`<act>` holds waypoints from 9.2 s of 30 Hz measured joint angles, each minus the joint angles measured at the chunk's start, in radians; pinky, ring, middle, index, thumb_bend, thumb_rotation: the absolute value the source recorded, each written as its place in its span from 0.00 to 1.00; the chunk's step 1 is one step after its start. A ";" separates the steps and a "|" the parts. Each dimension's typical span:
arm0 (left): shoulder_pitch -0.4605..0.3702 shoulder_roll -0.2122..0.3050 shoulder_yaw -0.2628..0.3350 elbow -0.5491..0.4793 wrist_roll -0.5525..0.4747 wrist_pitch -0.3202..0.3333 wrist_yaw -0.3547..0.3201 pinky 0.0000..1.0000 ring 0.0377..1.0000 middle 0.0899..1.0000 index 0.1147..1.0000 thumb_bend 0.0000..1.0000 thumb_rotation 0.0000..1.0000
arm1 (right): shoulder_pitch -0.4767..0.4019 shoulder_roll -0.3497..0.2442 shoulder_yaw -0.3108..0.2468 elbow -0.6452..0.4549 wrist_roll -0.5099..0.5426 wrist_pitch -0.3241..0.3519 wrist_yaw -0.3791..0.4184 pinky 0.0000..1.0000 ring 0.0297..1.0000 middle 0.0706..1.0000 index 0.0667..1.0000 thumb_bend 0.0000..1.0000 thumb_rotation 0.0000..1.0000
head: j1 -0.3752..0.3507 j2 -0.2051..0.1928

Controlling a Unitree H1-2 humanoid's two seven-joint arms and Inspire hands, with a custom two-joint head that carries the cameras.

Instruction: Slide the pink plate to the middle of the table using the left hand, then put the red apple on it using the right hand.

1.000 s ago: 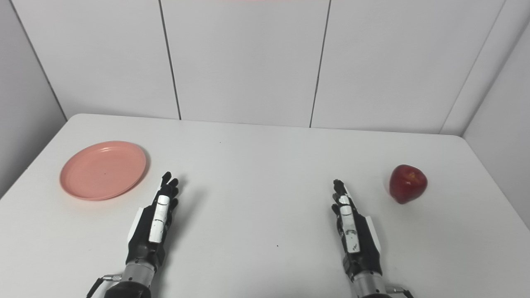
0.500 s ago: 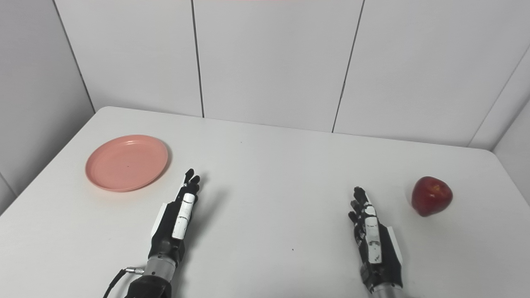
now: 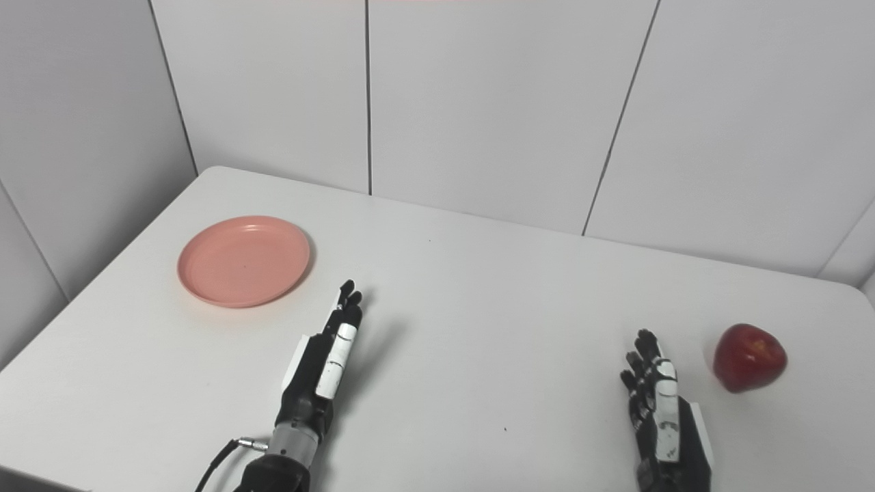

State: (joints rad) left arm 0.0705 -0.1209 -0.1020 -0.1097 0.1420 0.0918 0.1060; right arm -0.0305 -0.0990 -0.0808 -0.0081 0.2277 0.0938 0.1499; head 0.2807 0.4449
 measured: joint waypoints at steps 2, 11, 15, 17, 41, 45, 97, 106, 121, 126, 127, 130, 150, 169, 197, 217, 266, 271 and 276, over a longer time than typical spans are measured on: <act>0.000 -0.002 -0.001 0.009 0.000 -0.013 0.003 1.00 1.00 1.00 1.00 0.69 1.00 | -0.002 -0.004 -0.003 0.005 0.005 -0.001 0.007 1.00 1.00 1.00 0.99 0.83 1.00 | 0.017 -0.015; -0.008 -0.007 -0.006 0.035 0.005 -0.051 0.007 1.00 1.00 1.00 1.00 0.69 1.00 | -0.017 -0.023 -0.018 0.035 0.024 -0.003 0.027 1.00 1.00 1.00 1.00 0.81 1.00 | 0.041 -0.041; -0.008 -0.008 -0.007 0.037 0.005 -0.053 0.008 1.00 1.00 1.00 1.00 0.69 1.00 | -0.018 -0.023 -0.020 0.037 0.024 -0.004 0.030 1.00 1.00 1.00 1.00 0.81 1.00 | 0.044 -0.044; -0.009 -0.008 -0.008 0.038 0.012 -0.053 0.008 1.00 1.00 1.00 1.00 0.68 1.00 | -0.019 -0.023 -0.020 0.037 0.024 -0.004 0.030 1.00 1.00 1.00 1.00 0.81 1.00 | 0.044 -0.044; -0.018 -0.034 -0.013 0.064 0.019 -0.071 0.008 1.00 1.00 1.00 1.00 0.68 1.00 | -0.024 -0.025 -0.023 0.048 0.022 -0.006 0.032 1.00 1.00 1.00 1.00 0.85 1.00 | 0.067 -0.074; -0.018 -0.034 -0.014 0.064 0.019 -0.071 0.008 1.00 1.00 1.00 1.00 0.68 1.00 | -0.023 -0.025 -0.022 0.048 0.009 -0.007 0.031 1.00 1.00 1.00 1.00 0.86 1.00 | 0.069 -0.072; -0.296 0.153 0.249 -0.162 -0.244 0.172 -0.053 0.98 0.86 0.82 0.77 0.89 1.00 | 0.025 0.010 0.021 -0.036 -0.019 -0.007 -0.038 1.00 1.00 1.00 0.96 0.80 1.00 | -0.015 -0.021; -0.379 0.255 0.350 -0.126 -0.294 0.204 -0.053 1.00 0.89 0.84 0.80 0.92 1.00 | 0.026 0.010 0.024 -0.037 -0.024 -0.007 -0.038 1.00 1.00 1.00 0.96 0.79 1.00 | -0.020 -0.020; -0.484 0.402 0.460 0.152 -0.373 0.156 -0.069 1.00 0.92 0.84 0.82 0.90 1.00 | 0.028 0.009 0.024 -0.039 -0.024 -0.007 -0.038 1.00 1.00 1.00 0.96 0.81 1.00 | -0.021 -0.020; -0.501 0.420 0.465 0.297 -0.397 0.083 -0.097 0.99 0.92 0.86 0.82 0.92 1.00 | 0.029 0.008 0.025 -0.040 -0.025 -0.007 -0.038 1.00 1.00 1.00 0.95 0.82 1.00 | -0.026 -0.015; -0.511 0.424 0.469 0.339 -0.399 0.064 -0.105 0.99 0.92 0.86 0.83 0.92 1.00 | 0.029 0.008 0.025 -0.040 -0.025 -0.007 -0.038 1.00 1.00 1.00 0.96 0.82 1.00 | -0.026 -0.015; -0.533 0.445 0.471 0.440 -0.413 0.011 -0.126 0.99 0.92 0.88 0.84 0.95 1.00 | 0.030 0.008 0.025 -0.041 -0.025 -0.007 -0.038 1.00 1.00 1.00 0.95 0.81 1.00 | -0.026 -0.012; -0.623 0.530 0.476 0.855 -0.430 -0.198 -0.168 0.89 0.88 0.85 0.85 0.99 0.98 | 0.035 0.008 0.025 -0.044 -0.027 -0.007 -0.039 1.00 1.00 1.00 0.96 0.76 1.00 | -0.034 -0.009; -0.658 0.588 0.477 1.046 -0.448 -0.291 -0.218 0.72 0.75 0.78 0.83 0.92 0.97 | 0.036 0.008 0.025 -0.044 -0.027 -0.007 -0.040 1.00 1.00 1.00 0.96 0.77 1.00 | -0.037 -0.006; -0.644 0.512 0.485 1.086 -0.516 -0.342 -0.286 0.77 0.77 0.81 0.85 0.92 0.95 | 0.041 0.011 0.031 -0.053 -0.026 -0.006 -0.052 1.00 1.00 1.00 0.95 0.80 1.00 | -0.054 0.015; -0.535 0.434 0.446 0.788 -0.504 -0.166 -0.232 0.71 0.74 0.76 0.80 0.94 0.96 | 0.042 0.010 0.037 -0.058 -0.036 -0.006 -0.055 1.00 1.00 1.00 0.96 0.79 1.00 | -0.061 0.021; -0.578 0.306 0.328 0.826 -0.461 -0.222 -0.280 0.75 0.75 0.80 0.81 0.90 0.98 | 0.046 0.015 0.059 -0.067 -0.054 -0.006 -0.079 1.00 1.00 0.99 0.97 0.81 1.00 | -0.095 0.034; -0.581 0.292 0.320 0.828 -0.458 -0.224 -0.279 0.74 0.75 0.81 0.81 0.90 0.99 | 0.046 0.015 0.061 -0.067 -0.056 -0.006 -0.080 1.00 1.00 0.99 0.97 0.80 1.00 | -0.097 0.035; -0.587 0.276 0.304 0.833 -0.458 -0.227 -0.282 0.75 0.75 0.81 0.81 0.90 0.99 | 0.046 0.019 0.063 -0.069 -0.056 -0.006 -0.087 1.00 1.00 0.99 0.96 0.80 1.00 | -0.101 0.038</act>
State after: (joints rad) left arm -0.5168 0.1551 0.2016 0.7229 -0.3164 -0.1355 -0.1759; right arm 0.0156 -0.0802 -0.0179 -0.0769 0.1720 0.0874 0.0633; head 0.1795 0.4832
